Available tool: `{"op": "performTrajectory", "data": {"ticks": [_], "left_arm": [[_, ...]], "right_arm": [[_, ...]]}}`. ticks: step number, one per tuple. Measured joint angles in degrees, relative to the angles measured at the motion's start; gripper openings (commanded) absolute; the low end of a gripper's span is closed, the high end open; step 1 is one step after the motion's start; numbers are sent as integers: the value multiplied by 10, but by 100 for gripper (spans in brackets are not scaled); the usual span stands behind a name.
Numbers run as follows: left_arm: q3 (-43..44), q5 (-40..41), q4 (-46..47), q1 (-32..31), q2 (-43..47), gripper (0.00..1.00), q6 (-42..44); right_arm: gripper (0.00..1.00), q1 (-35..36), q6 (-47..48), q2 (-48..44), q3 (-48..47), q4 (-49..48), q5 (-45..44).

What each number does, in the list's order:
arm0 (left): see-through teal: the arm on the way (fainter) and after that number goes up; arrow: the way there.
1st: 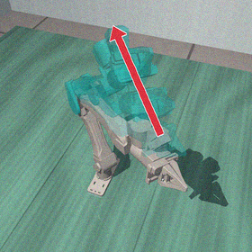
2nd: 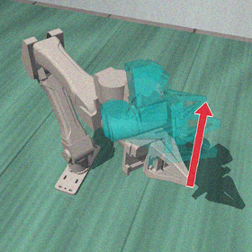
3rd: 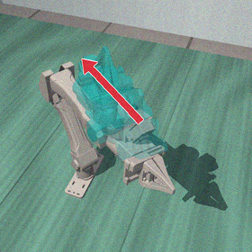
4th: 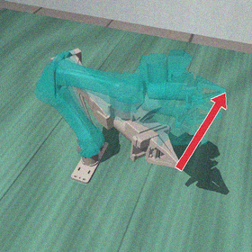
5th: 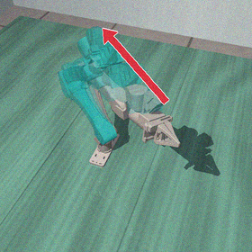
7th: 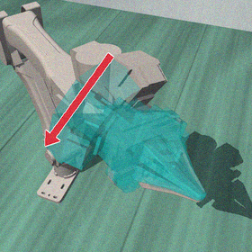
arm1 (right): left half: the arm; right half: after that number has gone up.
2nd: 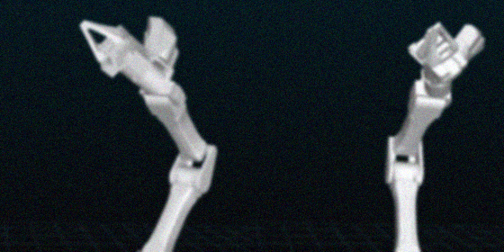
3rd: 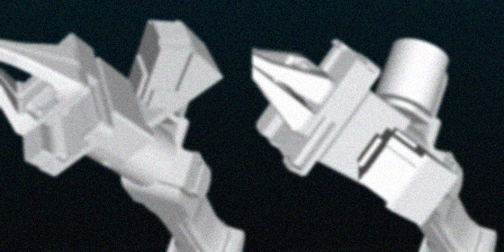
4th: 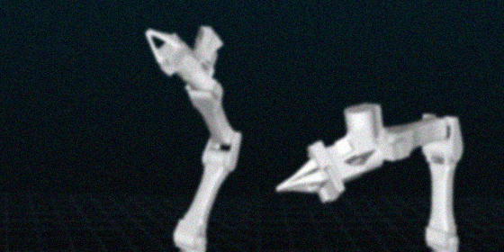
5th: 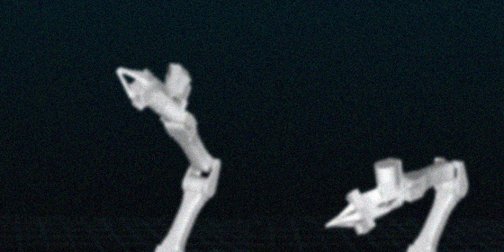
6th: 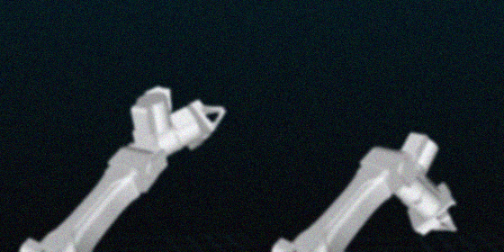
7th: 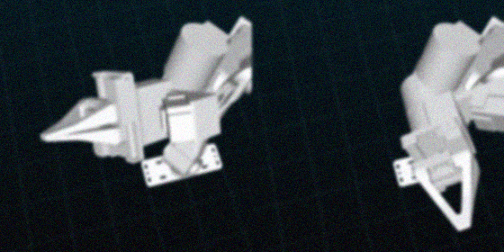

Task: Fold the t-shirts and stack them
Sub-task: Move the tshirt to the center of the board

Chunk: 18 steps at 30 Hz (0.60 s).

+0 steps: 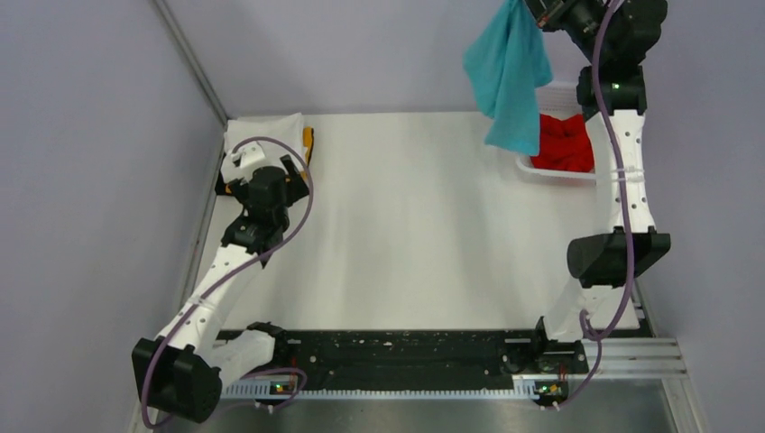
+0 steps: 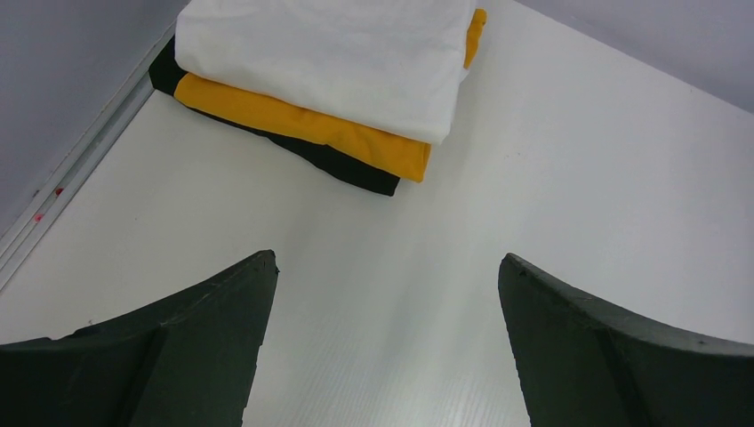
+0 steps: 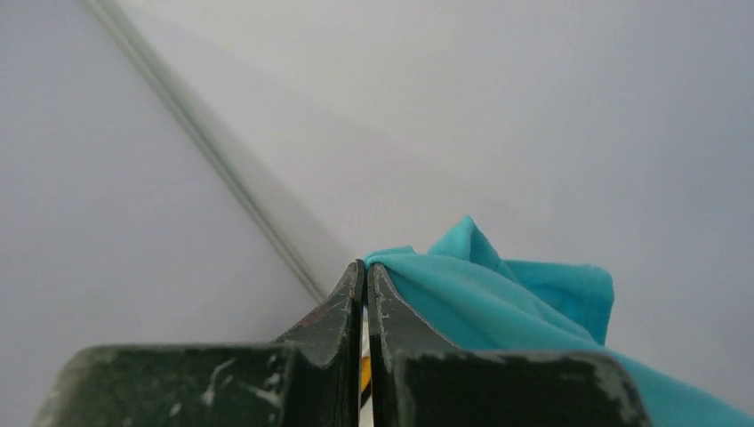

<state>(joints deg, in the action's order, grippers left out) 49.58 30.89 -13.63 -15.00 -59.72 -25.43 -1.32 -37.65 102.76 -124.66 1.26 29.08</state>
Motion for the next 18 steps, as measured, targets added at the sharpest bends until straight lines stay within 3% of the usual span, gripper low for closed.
{"op": "performTrajectory", "data": {"ticks": [6, 13, 16, 18], "left_arm": [[-3, 0, 1, 0, 11, 99, -2], [-3, 7, -2, 1, 25, 99, -9], [-6, 10, -3, 2, 27, 99, -16], [-8, 11, -9, 2, 27, 99, -21]], "right_arm": [[0, 76, -10, -4, -58, -5, 70], [0, 125, -19, -4, -46, 0, 130], [2, 128, -15, -19, 3, 6, 137], [11, 125, -4, -53, 106, 15, 133]]}}
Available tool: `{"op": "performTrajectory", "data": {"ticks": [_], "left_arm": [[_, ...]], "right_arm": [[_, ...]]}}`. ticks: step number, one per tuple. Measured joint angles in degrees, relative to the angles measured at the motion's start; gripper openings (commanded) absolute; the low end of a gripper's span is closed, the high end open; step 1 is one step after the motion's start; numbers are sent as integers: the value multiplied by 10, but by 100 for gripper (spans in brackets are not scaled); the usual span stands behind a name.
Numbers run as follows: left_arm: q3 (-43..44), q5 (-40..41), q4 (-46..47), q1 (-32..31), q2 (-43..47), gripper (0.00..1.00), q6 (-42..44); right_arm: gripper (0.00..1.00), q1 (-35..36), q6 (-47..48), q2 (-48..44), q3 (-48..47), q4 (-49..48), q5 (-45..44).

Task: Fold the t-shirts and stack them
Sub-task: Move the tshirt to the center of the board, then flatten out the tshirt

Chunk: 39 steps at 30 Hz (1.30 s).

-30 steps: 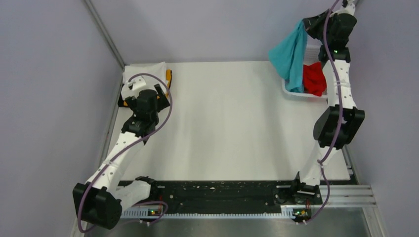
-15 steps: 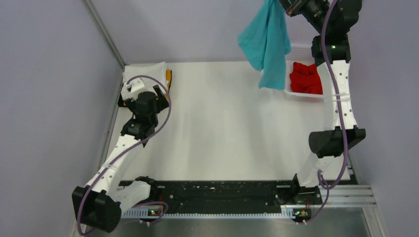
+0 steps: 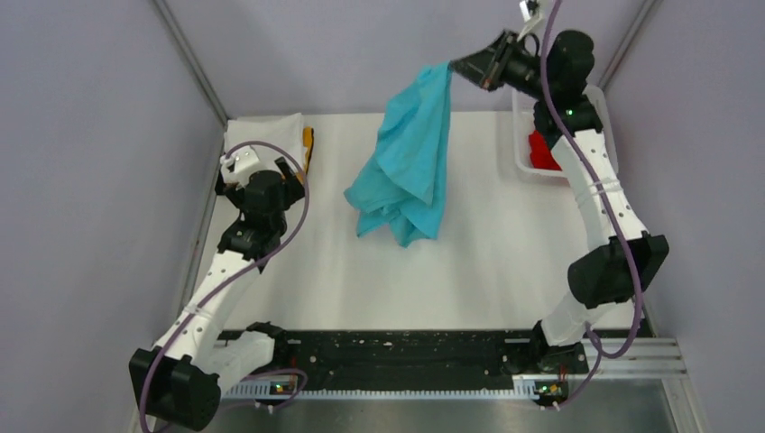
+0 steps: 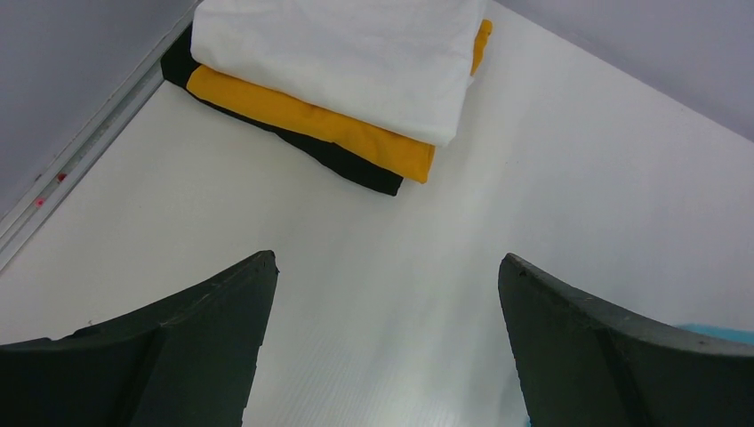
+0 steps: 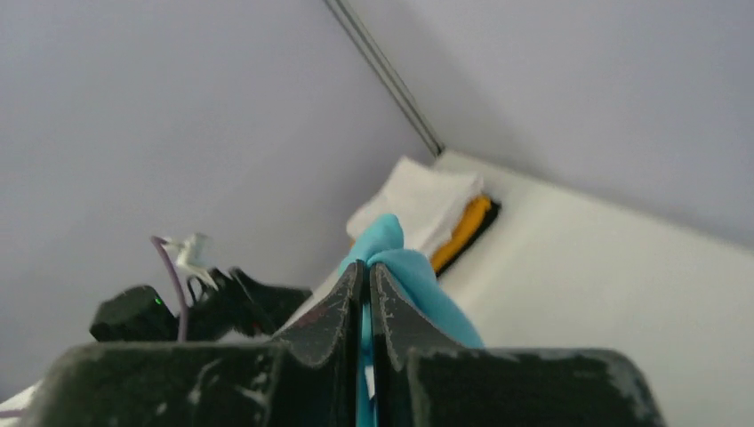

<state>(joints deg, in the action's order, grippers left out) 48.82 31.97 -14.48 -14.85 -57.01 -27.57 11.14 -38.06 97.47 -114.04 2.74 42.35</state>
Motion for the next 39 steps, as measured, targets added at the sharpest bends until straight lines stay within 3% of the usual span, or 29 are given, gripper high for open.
{"op": "performTrajectory", "data": {"ticks": [2, 5, 6, 7, 12, 20, 29, 35, 39], "left_arm": [[-1, 0, -6, 0, -1, 99, -5], [-1, -3, -13, 1, -12, 99, -14], [-1, -7, -16, 1, -18, 99, -16], [-1, -12, -20, 2, -25, 99, -19], [1, -52, -39, 2, -81, 99, -35], [50, -159, -75, 2, -214, 98, -58], [116, -300, -78, 2, -353, 78, -82], [122, -351, -78, -7, -396, 67, -93], [122, -365, -77, -18, -416, 49, -103]], "right_arm": [[26, -9, 11, -31, 112, 2, -5], [72, -39, 17, -48, 271, 18, -33], [92, -52, 22, -44, 315, 34, -55], [98, -64, 27, -36, 350, 60, -79], [99, -72, 96, -8, 403, 177, -216], [98, 72, 241, -82, 454, 165, -335], [95, 264, 302, -65, 491, 150, -428], [93, 307, 299, -23, 491, 136, -458], [92, 320, 294, 7, 489, 132, -497]]}}
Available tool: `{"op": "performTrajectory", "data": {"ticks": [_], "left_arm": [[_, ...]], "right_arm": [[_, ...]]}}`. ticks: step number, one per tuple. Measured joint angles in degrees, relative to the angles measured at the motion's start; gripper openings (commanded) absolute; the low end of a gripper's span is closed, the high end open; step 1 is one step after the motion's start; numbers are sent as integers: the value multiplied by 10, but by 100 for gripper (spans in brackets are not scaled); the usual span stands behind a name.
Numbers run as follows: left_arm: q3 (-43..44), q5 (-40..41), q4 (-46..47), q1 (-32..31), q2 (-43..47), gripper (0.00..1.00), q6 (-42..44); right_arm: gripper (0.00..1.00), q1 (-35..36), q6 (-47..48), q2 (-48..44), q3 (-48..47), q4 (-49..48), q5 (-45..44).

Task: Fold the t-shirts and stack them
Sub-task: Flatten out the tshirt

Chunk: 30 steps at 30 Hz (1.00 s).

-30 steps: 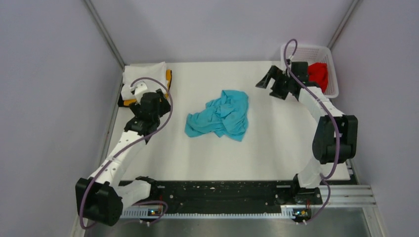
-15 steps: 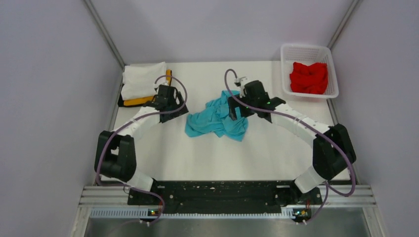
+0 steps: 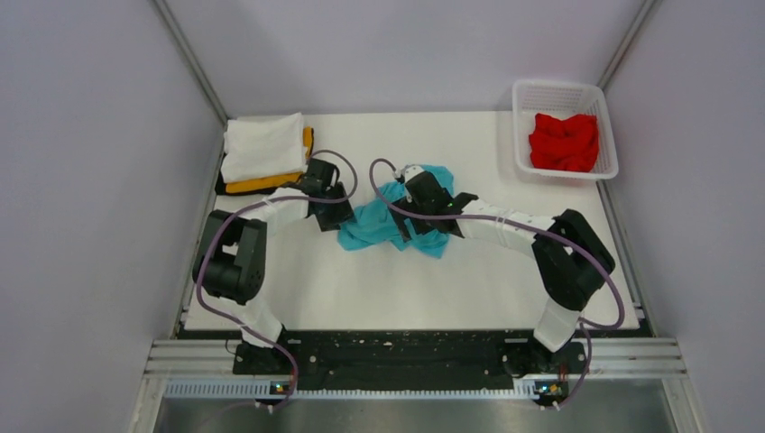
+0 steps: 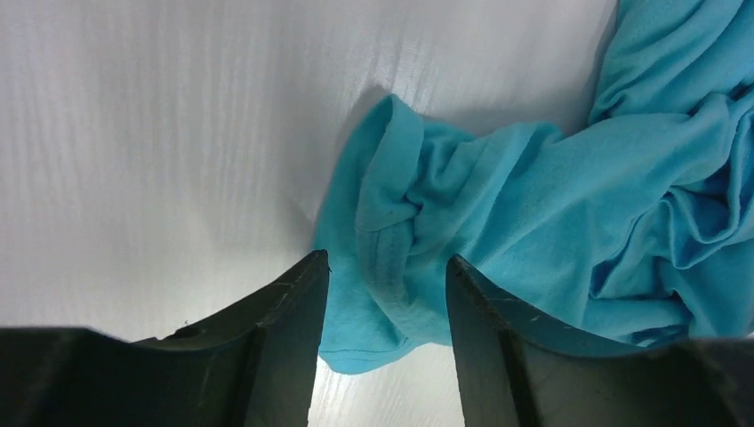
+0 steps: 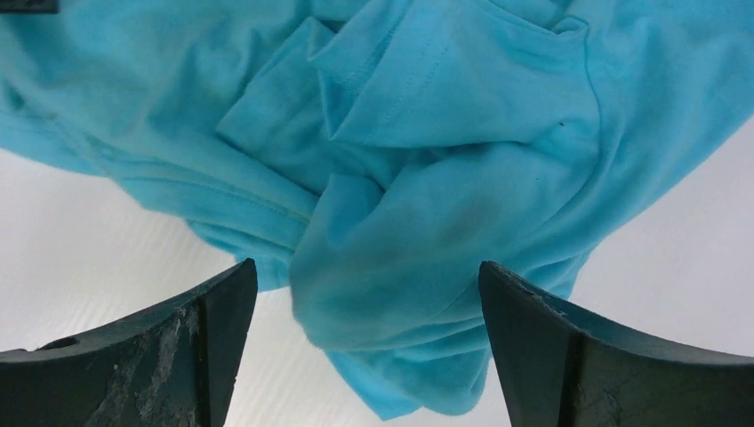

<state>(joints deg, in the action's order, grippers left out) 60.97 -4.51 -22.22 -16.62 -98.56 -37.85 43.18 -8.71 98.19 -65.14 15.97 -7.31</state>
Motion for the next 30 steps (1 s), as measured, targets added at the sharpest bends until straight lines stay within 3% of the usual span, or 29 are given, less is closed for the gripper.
{"op": "performTrajectory", "data": {"ticks": [1, 4, 5, 8, 12, 19, 30], "left_arm": [[0, -4, 1, -2, -3, 42, -2], [2, -10, 7, -7, -14, 6, -12], [5, -11, 8, -8, -19, 0, -11], [10, -12, 12, -10, -24, 0, -16], [11, -3, 11, -10, -23, 0, -16], [11, 68, -9, -11, 15, 0, -16], [75, 207, -29, -12, 192, 0, 16]], "right_arm": [[91, 2, -1, 7, -3, 3, -11], [86, 2, -12, 26, -10, 8, -52], [81, 2, -16, 27, -10, 10, -63], [38, 2, -28, 28, -10, 15, -100], [0, -3, -49, 27, -10, 16, -146], [0, -68, -90, -12, 18, 17, -151], [0, -221, -92, -214, 24, 8, -135]]}}
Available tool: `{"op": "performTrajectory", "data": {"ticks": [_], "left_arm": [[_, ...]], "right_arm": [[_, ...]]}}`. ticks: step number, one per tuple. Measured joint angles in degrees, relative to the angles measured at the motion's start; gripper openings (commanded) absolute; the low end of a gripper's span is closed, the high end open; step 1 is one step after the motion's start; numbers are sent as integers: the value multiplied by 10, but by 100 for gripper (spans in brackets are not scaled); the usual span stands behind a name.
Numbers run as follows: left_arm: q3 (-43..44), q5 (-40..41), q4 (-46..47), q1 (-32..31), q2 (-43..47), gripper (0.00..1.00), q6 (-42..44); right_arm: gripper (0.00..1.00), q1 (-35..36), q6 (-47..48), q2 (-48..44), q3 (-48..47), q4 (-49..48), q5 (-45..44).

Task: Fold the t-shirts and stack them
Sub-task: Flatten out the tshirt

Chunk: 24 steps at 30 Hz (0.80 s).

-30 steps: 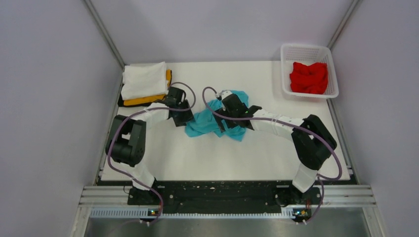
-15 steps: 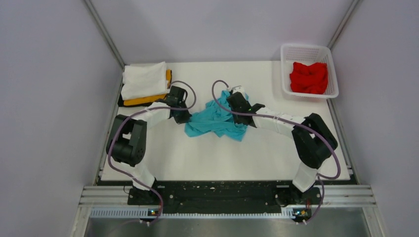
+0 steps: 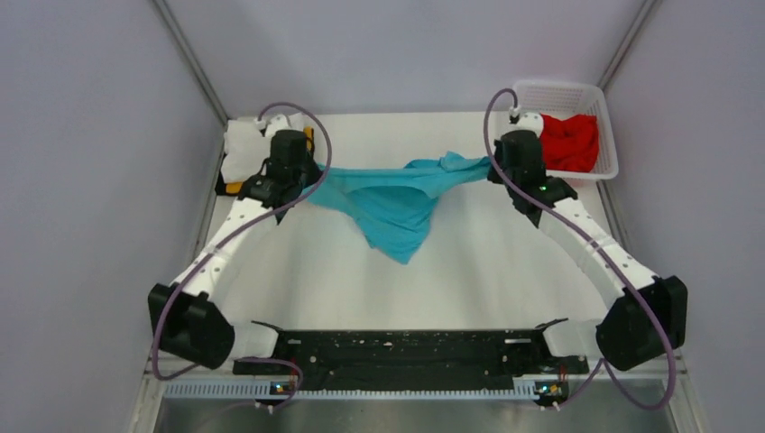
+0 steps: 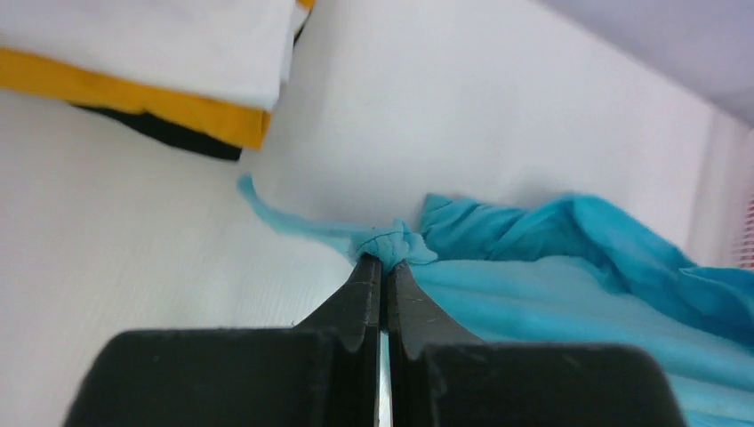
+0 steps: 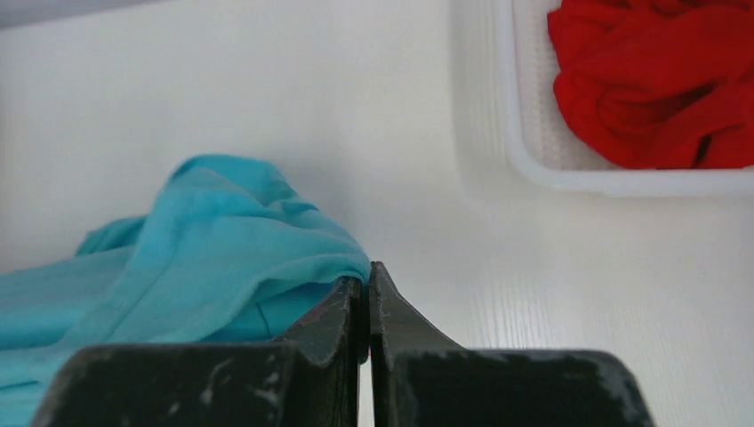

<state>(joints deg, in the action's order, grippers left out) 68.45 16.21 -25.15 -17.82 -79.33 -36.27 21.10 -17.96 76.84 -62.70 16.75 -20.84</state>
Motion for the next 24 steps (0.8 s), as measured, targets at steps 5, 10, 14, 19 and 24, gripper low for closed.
{"op": "performTrajectory", "data": {"ticks": [5, 10, 14, 19, 24], "left_arm": [[17, 36, 33, -3, 117, 0, 33], [106, 35, 67, -3, 160, 0, 74], [171, 15, 91, -3, 165, 0, 103], [215, -10, 97, -3, 169, 0, 130], [265, -18, 96, -2, 160, 0, 157]], "right_arm": [[0, -18, 16, -62, -54, -9, 42], [0, -19, 34, -85, -167, -24, 96], [0, -21, 45, -106, -222, -39, 147], [0, -22, 56, -120, -271, -42, 217], [0, -23, 79, -114, -313, -43, 238]]}}
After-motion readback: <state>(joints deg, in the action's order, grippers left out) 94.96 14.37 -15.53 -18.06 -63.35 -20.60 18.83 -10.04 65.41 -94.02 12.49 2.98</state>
